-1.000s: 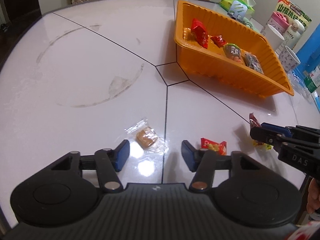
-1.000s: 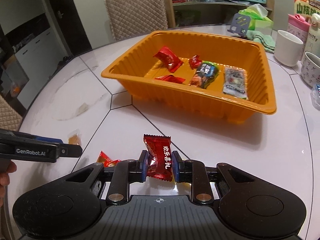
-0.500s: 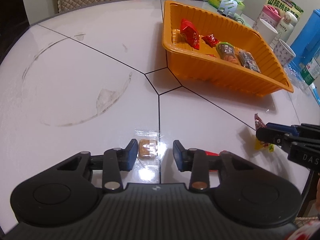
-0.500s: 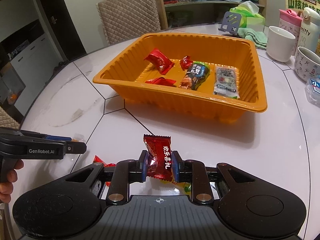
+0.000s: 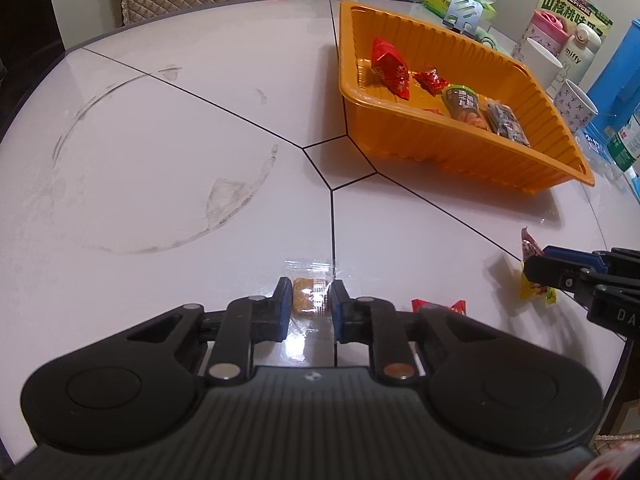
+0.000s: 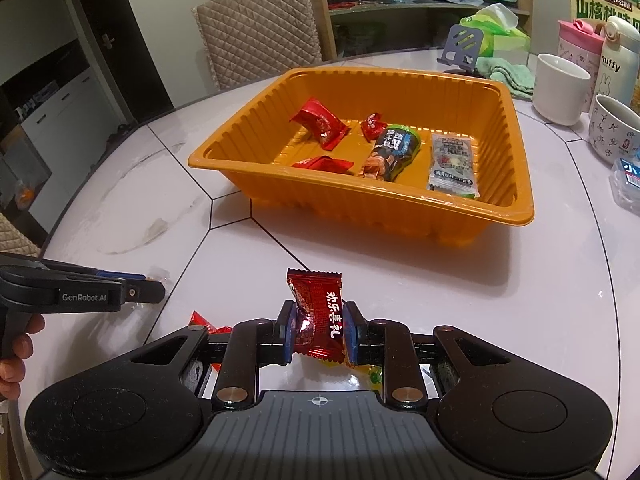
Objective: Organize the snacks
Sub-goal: 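Grasp the red candy packet with the right gripper and lift it, then grasp the clear-wrapped brown candy with the left gripper while the right carries the red packet to the tray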
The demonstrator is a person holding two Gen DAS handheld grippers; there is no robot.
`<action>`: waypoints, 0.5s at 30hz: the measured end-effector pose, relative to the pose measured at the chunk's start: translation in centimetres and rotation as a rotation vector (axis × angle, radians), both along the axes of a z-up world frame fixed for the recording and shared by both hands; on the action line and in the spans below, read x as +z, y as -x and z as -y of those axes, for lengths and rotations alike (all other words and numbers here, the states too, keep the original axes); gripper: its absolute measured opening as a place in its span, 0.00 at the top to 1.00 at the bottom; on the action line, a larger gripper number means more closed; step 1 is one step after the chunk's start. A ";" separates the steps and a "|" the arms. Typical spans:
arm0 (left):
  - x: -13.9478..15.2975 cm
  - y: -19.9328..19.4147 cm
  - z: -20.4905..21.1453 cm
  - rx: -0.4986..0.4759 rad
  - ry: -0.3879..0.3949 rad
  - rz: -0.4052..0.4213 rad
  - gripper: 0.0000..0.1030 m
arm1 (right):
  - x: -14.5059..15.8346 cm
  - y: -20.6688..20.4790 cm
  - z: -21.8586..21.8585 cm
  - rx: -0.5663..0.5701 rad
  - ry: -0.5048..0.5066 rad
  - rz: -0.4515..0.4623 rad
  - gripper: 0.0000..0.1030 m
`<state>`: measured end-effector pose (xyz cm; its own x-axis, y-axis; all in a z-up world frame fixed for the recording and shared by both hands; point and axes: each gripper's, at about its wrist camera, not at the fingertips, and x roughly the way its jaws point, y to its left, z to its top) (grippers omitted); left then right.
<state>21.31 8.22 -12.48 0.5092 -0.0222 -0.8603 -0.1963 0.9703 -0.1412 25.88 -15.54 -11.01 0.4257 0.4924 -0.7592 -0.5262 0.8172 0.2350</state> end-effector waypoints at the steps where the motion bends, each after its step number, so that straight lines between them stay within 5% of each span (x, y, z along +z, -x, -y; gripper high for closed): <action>1: 0.0 0.0 0.0 -0.001 -0.002 0.000 0.83 | 0.1 0.0 0.0 -0.001 -0.001 0.002 0.76; 15: 1.9 1.3 0.1 -0.007 -0.001 0.036 0.83 | 1.9 0.7 1.4 -0.031 -0.042 0.025 0.76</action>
